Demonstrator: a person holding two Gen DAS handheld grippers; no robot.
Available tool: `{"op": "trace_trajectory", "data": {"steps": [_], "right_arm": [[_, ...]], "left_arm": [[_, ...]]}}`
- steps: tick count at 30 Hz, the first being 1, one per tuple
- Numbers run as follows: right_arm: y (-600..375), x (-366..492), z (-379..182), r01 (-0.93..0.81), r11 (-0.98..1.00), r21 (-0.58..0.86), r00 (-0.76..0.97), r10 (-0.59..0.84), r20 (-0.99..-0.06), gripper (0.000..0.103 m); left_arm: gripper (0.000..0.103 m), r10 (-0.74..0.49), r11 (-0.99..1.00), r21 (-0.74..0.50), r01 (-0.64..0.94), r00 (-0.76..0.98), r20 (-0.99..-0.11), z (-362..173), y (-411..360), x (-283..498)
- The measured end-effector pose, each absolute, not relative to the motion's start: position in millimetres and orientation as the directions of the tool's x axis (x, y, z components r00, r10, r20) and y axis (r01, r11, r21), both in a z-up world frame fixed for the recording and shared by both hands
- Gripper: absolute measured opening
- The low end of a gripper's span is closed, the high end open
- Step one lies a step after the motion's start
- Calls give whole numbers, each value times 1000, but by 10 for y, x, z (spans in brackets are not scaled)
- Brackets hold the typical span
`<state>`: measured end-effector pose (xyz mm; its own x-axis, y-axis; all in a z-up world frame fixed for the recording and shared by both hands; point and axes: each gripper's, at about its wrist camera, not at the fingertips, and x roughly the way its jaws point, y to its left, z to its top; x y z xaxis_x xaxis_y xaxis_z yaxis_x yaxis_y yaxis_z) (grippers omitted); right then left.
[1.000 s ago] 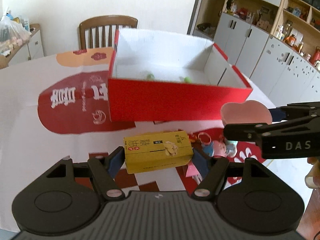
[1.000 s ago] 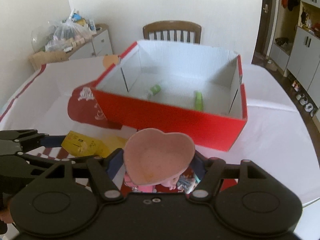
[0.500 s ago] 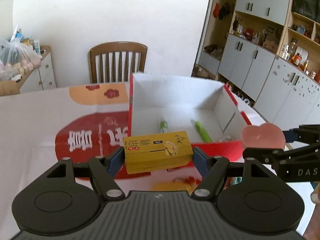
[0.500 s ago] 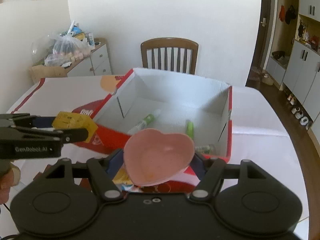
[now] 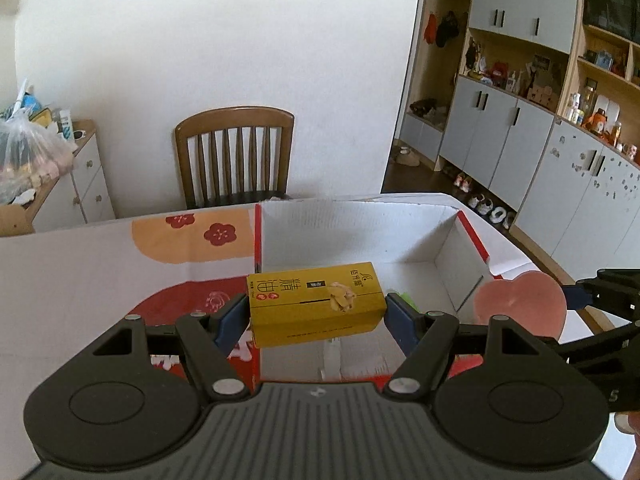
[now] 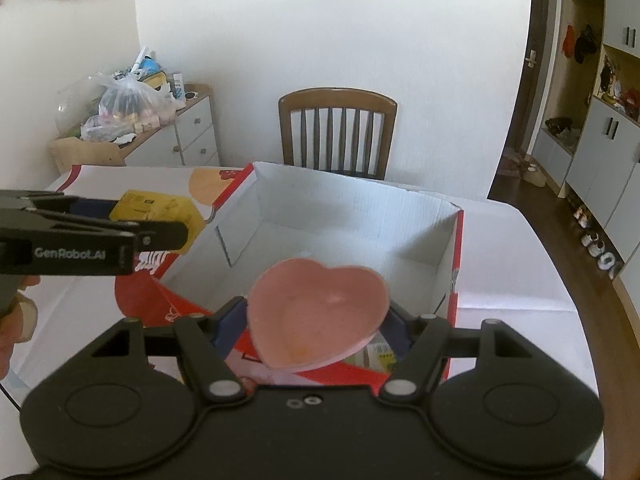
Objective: Organize rigid objects
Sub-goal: 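Lift the yellow box with left tool while right tool lifts the pink heart dish, then lower both items into the red box and open both tools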
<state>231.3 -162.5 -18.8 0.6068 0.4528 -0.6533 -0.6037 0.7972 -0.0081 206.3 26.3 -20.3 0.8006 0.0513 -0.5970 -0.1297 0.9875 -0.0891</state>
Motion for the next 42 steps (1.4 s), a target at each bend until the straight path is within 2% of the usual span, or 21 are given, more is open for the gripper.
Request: {"op": "trace_trajectory", "data": {"steps": [13,25,37,42], "right_arm": [[-1530,2724,-386,-625,781,-17,569,440,-694,70],[-1486,3124,-695,-615,788,-18,523,391,-757,70],[-1369,3296,-869,-644,763,-61,485,345,-804,70],[-1325,3320,-923,-654,752,-79,474,326,-817,70]], "left_arm": [[74,44,992,-60,-108,764,-644,-394,225,2719],[74,42,997,-12,-74,686,-726,-689,80,3277],[74,53,997,5,-81,599,-799,-997,3,3701],[73,63,997,24,-74,592,-803,-1006,-35,3831]]}}
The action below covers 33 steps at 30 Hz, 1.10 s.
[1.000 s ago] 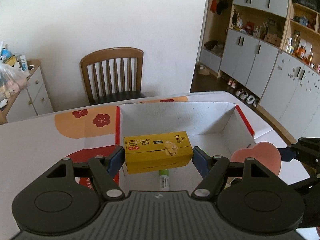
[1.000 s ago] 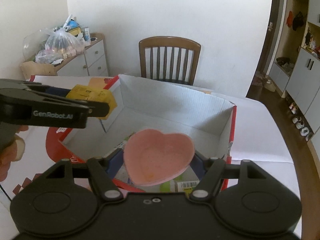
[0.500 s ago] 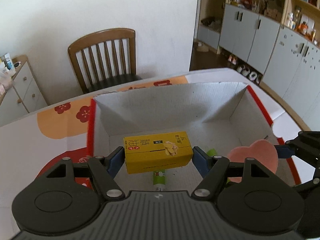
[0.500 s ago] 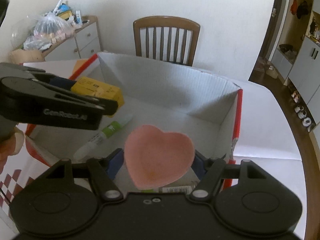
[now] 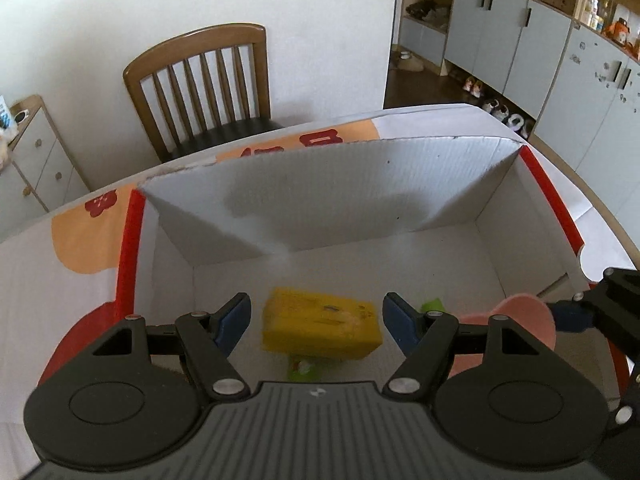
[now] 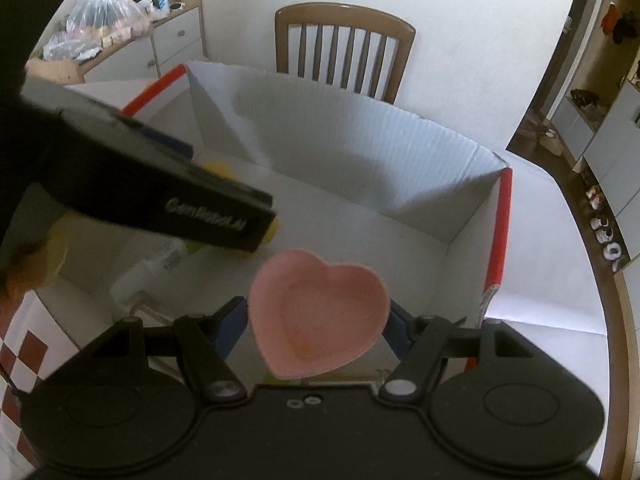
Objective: Organize rigid objects
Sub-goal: 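Lower both items into the red box and open both tools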
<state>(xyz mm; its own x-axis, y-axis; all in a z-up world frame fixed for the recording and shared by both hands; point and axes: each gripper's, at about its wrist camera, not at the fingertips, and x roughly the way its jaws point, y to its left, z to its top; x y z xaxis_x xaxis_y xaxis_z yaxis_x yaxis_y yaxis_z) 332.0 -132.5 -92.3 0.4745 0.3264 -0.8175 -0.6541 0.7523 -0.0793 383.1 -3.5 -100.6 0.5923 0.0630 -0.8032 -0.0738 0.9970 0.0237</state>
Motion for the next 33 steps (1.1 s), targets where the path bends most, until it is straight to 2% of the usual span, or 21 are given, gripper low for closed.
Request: {"op": "trace_trajectory", "data": {"steps": [6,9,11,33], "right_arm": [[-1256,3300,-952,-677,730,-94,463,323,-826,71],[-1267,3299,-944,-677,731,-81,460,335,-823,74],[-1281,3292,-934,-676,733,-78,464,341,-818,82],[-1431,3082,-696,-631,772,-74,512,343,-787,84]], "left_arm": [[73,71,997,36,-72,571,-818,-1051,-56,3916],[73,67,997,28,-78,568,-820,-1070,-44,3913],[73,66,996,22,-83,568,-820,-1081,-38,3896],[73,58,995,-9,-103,625,-778,-808,26,3512]]}}
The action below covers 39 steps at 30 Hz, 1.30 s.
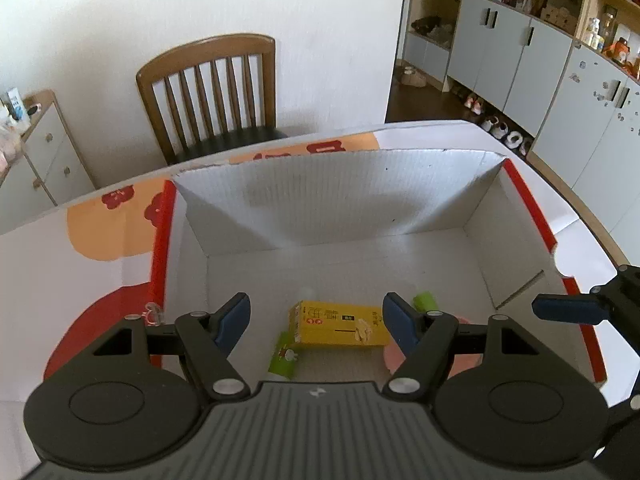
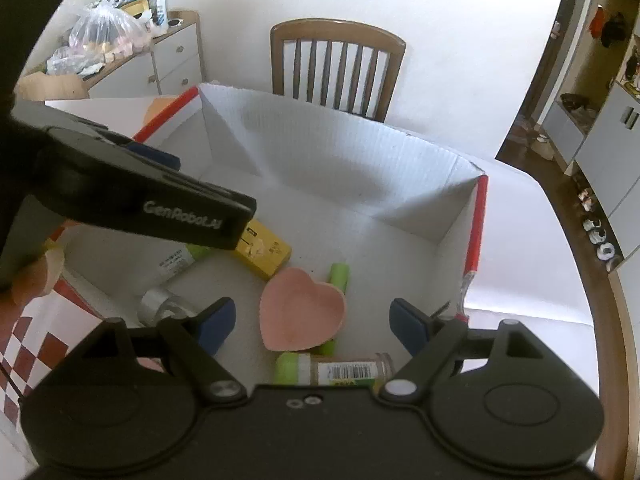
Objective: Organize rigid objects
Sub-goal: 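Lower both items into the red box and open both tools, then withdraw both tools from the red box back to the item pile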
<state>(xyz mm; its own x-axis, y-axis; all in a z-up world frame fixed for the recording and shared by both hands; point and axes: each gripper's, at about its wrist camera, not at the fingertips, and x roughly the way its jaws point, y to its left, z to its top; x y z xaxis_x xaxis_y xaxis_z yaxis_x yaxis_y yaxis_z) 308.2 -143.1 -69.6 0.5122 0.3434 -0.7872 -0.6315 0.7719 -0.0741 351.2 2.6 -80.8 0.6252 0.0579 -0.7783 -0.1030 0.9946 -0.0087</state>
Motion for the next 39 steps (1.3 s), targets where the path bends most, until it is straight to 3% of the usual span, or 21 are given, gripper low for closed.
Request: {"op": "trace_trajectory", "data": {"steps": [22,34,39], "right_arm": [[-1544,2501,-340,-609,793,-36,559,396,-728,86],[-1773,2140,-201,-605,796,25,558,446,-699,93],[-1938,1978,-205,-599,799,57,562,470,-681,98]], "left_arm": [[73,20,998,-29,-56,710,-704,-363,21,2739],[73,-35,998,-63,-11,729,-684,-266,7,2255],[81,-61,996,-88,2,733,-677,-259,11,2060]]}}
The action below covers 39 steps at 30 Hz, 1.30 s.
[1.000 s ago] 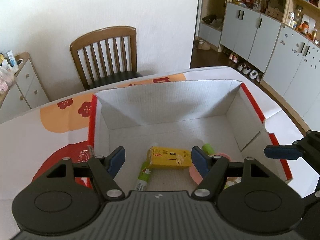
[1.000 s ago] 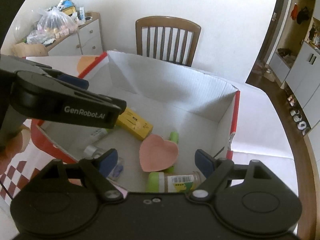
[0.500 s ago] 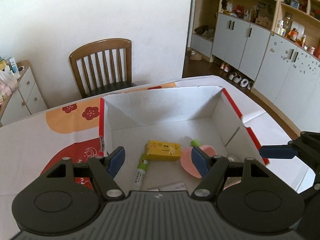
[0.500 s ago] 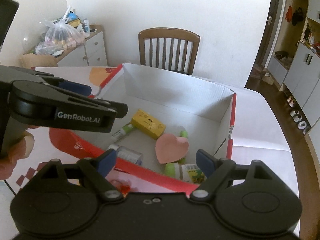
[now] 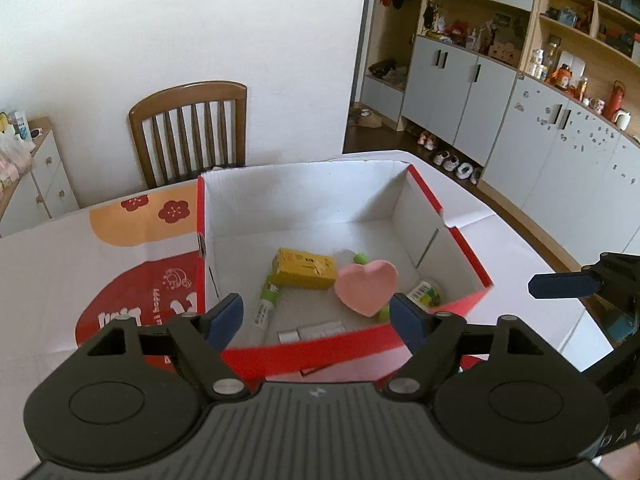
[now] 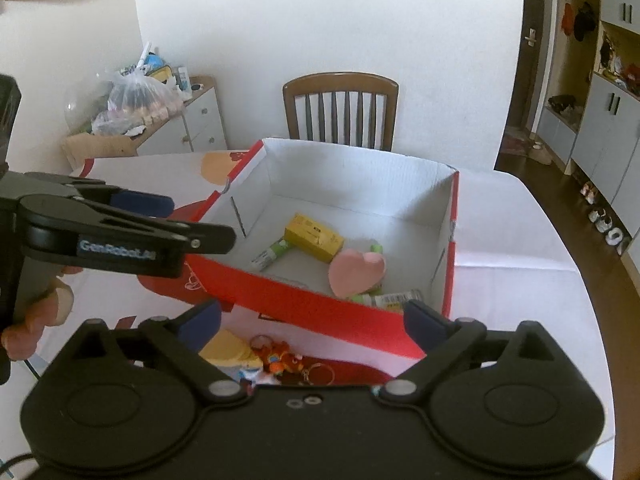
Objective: Organize rigid objects
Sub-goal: 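Withdraw both tools from the red box back to the item pile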
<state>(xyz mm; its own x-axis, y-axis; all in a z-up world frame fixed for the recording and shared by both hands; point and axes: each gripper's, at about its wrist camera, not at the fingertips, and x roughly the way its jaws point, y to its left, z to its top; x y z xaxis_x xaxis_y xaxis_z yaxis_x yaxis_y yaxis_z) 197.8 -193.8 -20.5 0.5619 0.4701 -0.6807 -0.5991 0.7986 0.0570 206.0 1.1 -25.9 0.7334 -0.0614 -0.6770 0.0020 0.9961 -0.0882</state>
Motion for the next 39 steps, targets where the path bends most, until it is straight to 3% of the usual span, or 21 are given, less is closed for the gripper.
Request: {"op": "trace_trajectory", "data": {"steps": [23,39], "right_arm": [[-2416,1621,-751,-514,851,109,543,421,-726,101],[-2513,1769,-1078,-511,856,85,503,377,-777,101]], "left_arm": [[82,-55,981,-162,-111,635,-770,-949,205,1600],[82,-81,993,-117,-19,616,-784,-1382,-262,1358]]}}
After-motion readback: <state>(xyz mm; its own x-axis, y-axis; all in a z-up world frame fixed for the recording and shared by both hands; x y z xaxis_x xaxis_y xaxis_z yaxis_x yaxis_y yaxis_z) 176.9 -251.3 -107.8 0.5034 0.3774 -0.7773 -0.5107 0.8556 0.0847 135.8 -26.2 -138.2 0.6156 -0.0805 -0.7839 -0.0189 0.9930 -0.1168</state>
